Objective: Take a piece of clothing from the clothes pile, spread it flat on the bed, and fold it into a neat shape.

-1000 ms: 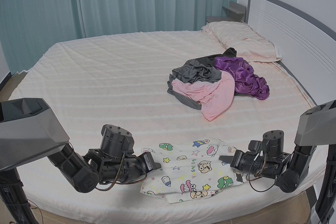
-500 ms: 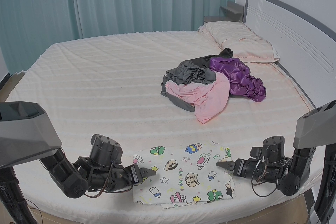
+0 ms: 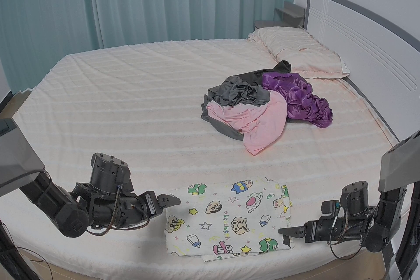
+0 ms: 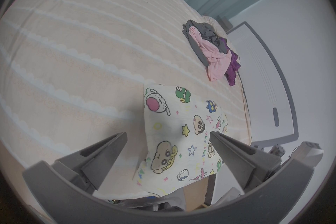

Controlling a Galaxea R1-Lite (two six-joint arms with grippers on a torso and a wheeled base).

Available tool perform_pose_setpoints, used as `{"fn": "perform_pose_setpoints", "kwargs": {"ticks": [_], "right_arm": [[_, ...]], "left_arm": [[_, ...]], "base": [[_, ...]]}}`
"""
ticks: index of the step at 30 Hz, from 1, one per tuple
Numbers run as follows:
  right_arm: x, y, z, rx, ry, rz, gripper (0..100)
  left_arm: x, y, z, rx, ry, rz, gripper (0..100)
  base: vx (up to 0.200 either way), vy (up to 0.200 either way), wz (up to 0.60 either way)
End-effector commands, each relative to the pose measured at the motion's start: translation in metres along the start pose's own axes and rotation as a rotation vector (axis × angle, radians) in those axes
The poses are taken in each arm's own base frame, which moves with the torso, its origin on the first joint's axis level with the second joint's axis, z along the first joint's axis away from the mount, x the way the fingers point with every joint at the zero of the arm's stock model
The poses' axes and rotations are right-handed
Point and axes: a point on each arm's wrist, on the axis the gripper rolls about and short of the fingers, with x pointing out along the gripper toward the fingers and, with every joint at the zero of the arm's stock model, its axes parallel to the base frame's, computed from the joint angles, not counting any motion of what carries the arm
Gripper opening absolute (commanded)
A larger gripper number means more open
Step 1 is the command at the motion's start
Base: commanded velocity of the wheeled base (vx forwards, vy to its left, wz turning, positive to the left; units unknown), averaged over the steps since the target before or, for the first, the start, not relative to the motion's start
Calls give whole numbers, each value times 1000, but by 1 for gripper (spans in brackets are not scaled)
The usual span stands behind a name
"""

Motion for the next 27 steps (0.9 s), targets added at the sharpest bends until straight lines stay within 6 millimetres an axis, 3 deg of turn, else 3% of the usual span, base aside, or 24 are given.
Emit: {"fn": "perform_pose_setpoints", "kwargs": {"ticks": [1,2,3,9,17,27], "right_arm": [[4,-3,-12,1,66,-10,100],[4,-2,-13,-1,73,-5,100],[5,-1,-16,-3,88,2,0],[8,-3,-20,0,117,6,0],[-1,-6,-27,-43,145,-14,0],[-5,-7,-30,-76,172,-29,0]], "left_arm": [[-2,-4,5,-16,-21,-19,100],[-1,-5,6,-16,-22,-20,100],[-1,-4,6,-16,-21,-19,100],[1,-5,6,-18,-21,-17,100],[1,-10,11,-69,-37,-39,100],[5,-41,-2,-161,-61,-75,100]], "base": [[0,0,0],[0,0,0],[0,0,0],[0,0,0],[0,0,0],[0,0,0]]}}
